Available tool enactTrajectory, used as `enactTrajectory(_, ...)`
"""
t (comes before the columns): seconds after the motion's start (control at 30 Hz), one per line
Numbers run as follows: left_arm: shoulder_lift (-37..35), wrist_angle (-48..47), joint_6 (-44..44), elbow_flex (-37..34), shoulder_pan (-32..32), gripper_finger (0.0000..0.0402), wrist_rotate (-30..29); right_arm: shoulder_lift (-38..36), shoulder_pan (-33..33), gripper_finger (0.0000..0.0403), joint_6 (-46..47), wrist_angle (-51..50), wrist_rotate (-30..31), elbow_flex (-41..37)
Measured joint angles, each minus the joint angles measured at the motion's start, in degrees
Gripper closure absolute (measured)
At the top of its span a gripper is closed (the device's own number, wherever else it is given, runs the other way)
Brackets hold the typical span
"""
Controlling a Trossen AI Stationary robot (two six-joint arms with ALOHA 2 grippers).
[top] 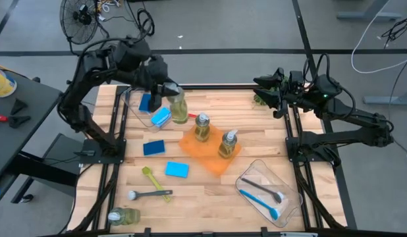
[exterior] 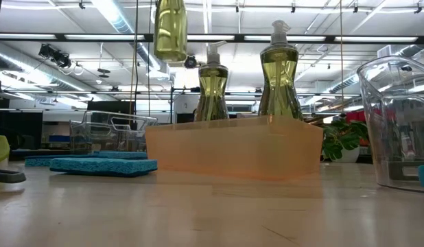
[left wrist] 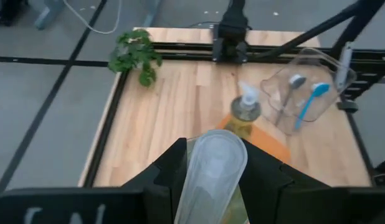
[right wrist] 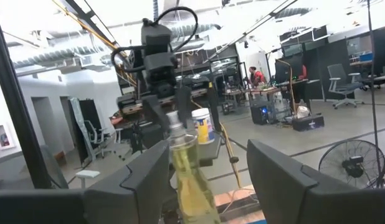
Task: Pick & Place Kitchen Sink Supplies
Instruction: Put the yellow dish soap into the orange bin
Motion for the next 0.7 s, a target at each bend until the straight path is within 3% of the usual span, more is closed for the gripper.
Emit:
enactTrajectory(0.27, -0.07, 1.02, -1.06, -0.02, -7.27, 0.0283, 0.74, 0.0, 0.0, 0.0188, 0.01, 0.09, 0.04, 0.0)
enactTrajectory(0.7, 1.1, 12.32, -1.98, -2.13, -14.32, 0.0283, -0.29, 0.0, -0.02, 0.0188, 0.01, 0.07, 0.01, 0.02)
